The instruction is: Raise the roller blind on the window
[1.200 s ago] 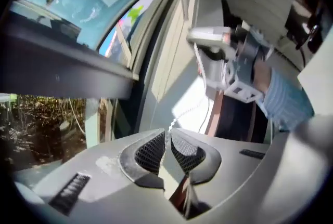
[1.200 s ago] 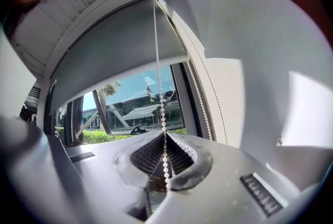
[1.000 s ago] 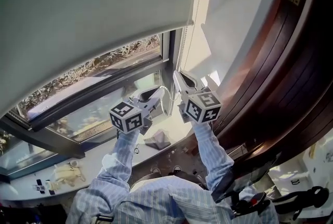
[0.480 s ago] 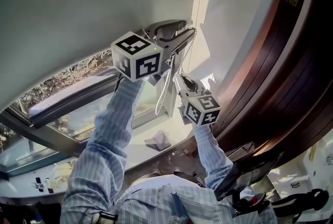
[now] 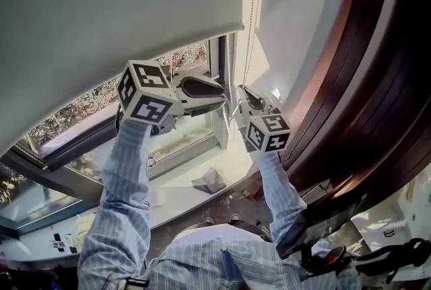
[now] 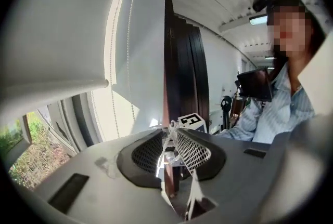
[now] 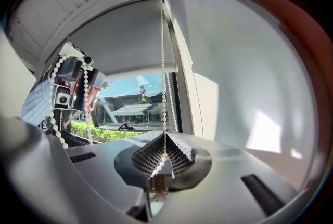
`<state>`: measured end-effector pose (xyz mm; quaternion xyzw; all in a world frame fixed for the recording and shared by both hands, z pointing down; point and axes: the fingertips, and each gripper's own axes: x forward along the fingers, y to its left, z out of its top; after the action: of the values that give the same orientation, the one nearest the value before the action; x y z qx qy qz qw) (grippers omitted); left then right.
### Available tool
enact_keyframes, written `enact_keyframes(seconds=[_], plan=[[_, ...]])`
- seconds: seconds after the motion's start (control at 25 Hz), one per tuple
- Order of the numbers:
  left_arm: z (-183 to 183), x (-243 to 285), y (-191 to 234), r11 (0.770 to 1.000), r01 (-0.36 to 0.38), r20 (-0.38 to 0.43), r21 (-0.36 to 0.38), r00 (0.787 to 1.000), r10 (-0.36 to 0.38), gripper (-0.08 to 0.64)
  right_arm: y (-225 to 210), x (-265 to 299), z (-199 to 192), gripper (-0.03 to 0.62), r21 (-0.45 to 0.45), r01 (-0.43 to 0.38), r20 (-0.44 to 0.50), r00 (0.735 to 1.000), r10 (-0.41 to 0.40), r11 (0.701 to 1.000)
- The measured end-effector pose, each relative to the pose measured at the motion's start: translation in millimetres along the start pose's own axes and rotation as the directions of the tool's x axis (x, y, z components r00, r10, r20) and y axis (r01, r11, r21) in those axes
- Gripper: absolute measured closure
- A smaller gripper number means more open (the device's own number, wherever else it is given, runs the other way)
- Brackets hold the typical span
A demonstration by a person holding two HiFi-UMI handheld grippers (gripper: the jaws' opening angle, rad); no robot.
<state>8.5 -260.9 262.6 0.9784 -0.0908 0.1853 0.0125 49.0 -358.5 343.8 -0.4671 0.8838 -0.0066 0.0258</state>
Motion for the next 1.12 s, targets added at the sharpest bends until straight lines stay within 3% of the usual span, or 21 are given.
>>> enact_keyframes(seconds=[0.08,0.28,0.36,0.44,0.52,0.6,0.72,0.8,0.88,1.04,1.12], plan=[[-1,-8,-8,0.999,0.027,0.007,-0.021,1.0,-0.027,0.472,-1,2,0,0.578,-0.006,0.004,-0.002,1.0,-0.004,1.0],[-35,-32,-28,0.999,0.023,-0.177,-0.025,0.984,-0.027,0.472,2,6,-1,0.578,-0.008,0.004,0.003,1.0,-0.004,1.0],[-25,-39,-27,1.0,0.003,-0.113,-0.003,0.994,-0.003,0.472,3,5,-1,0.578,-0.011,-0.001,0.003,1.0,0.001,1.0],[6,-44,-15,0.997,-0.071,0.048,0.03,0.996,0.069,0.472,9,6,-1,0.578,-0.019,-0.016,0.001,1.0,0.016,1.0],[42,-51,3,0.984,-0.172,0.246,0.042,0.956,0.157,0.472,20,6,-2,0.578,-0.029,-0.039,-0.001,0.999,0.039,0.999],[73,-56,20,0.971,-0.237,0.407,0.02,0.889,0.208,0.472,34,5,-3,0.578,-0.031,-0.062,0.0,0.998,0.062,0.998],[108,-62,42,0.943,-0.332,0.537,-0.011,0.794,0.286,0.471,53,4,-1,0.578,-0.031,-0.087,0.007,0.996,0.088,0.996],[125,-65,55,0.914,-0.406,0.57,-0.015,0.747,0.342,0.471,63,2,0,0.578,-0.032,-0.101,0.008,0.995,0.101,0.994],[138,-63,63,0.908,-0.417,0.575,-0.033,0.736,0.358,0.471,69,-1,0,0.578,-0.034,-0.107,0.008,0.994,0.107,0.994],[158,-48,68,0.932,-0.358,0.586,-0.063,0.743,0.325,0.471,69,-7,1,0.578,-0.041,-0.104,0.009,0.995,0.104,0.994],[162,-43,68,0.932,-0.358,0.59,-0.056,0.741,0.32,0.472,68,-10,1,0.578,-0.042,-0.099,0.008,0.995,0.1,0.994]])
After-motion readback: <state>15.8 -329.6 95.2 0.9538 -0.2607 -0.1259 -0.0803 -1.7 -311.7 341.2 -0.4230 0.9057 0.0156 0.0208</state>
